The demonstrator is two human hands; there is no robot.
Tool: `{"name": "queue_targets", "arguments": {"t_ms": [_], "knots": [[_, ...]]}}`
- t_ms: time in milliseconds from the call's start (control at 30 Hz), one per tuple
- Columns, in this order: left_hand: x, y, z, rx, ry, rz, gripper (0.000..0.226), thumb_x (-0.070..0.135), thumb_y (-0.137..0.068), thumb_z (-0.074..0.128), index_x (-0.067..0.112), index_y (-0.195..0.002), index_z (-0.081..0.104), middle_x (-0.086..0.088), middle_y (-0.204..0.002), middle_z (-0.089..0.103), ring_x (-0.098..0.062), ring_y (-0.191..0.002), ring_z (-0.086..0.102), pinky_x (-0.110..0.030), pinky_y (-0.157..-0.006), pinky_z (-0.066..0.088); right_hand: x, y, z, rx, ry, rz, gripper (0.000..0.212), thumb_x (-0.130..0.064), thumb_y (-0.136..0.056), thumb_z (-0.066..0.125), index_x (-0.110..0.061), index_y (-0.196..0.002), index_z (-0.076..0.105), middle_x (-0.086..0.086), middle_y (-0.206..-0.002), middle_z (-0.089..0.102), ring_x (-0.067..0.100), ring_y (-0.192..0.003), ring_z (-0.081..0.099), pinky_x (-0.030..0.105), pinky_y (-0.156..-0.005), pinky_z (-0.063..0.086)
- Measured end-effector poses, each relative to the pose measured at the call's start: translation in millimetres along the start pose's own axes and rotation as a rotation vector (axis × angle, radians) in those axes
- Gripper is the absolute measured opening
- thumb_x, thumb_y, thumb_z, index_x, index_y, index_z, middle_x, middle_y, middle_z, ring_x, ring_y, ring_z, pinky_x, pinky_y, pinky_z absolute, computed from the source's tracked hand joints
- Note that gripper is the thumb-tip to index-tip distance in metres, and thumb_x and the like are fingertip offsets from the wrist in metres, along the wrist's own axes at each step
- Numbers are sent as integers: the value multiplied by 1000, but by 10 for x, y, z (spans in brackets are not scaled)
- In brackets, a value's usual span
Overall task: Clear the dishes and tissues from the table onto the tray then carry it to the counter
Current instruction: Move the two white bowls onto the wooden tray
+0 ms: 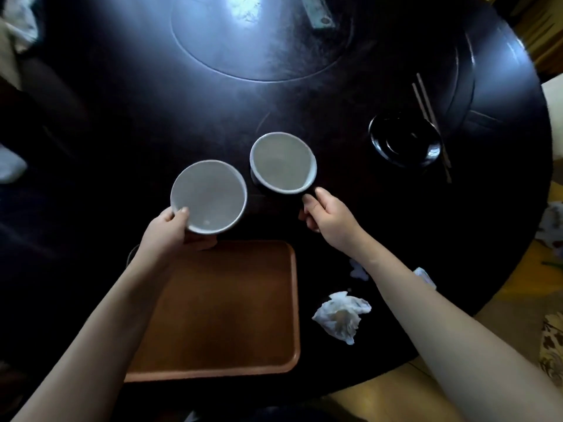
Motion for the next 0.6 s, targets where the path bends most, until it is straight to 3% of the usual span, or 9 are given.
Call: {"name": "queue_targets", "arguments": {"t_ms": [100,200,267,333,400,500,600], "knots": [[-254,174,-324,92,-43,-6,25,18,-96,40,12,-115,54,-16,-95,63,-20,-68,61,-25,-51,57,76,200,247,-107,-56,-11,28,-20,-97,43,-21,-69,39,2,-62,53,2,-44,43,17,-50,35],[-559,361,-558,129,58,-111,32,16,-97,38,5,-124,49,-21,-105,55,-28,-73,58,-29,-46,57,216,408,489,-221,-33,27,21,-22,-97,44,-20,-76,43,1,-64,50,4,-53,46,23,-57,38],[-725,452,-679,176,74,-156,33,17,-96,39,3,-125,48,-21,-110,53,-30,-80,59,-26,-42,55,314,509,626,-289,40,53,14,-23,-97,45,-12,-89,50,4,-71,52,10,-61,50,32,-63,42],[-864,504,-761,216,59,-172,34,18,-96,39,2,-126,48,-19,-114,52,-31,-91,57,-25,-40,54,360,591,724,-339,143,45,24,-24,-97,45,-2,-96,53,8,-79,56,12,-72,52,36,-71,44],[-973,530,-815,234,51,-174,36,18,-97,38,-1,-126,46,-18,-116,50,-29,-98,53,-26,-41,55,369,665,796,-389,181,31,20,-25,-97,45,-8,-91,54,0,-77,54,7,-70,50,28,-69,41],[-1101,553,-864,242,41,-188,38,18,-97,37,-3,-128,44,-20,-124,48,-31,-106,51,-36,-53,59,416,712,864,-433,232,37,26,-25,-97,44,-27,-71,41,-11,-64,45,2,-58,43,20,-59,36],[-1169,561,-879,252,48,-210,40,19,-97,36,-4,-129,42,-20,-128,46,-35,-112,51,-45,-72,51,443,691,907,-447,292,17,27,-26,-97,43,-21,-71,40,-7,-64,44,7,-57,41,24,-58,34]]}}
Point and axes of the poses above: each hand's wrist, its own y-axis away from the middle knuckle, its own z-axis out of the palm, x = y × z, the point moved 6 cm from there along -y, towards the middle knuckle
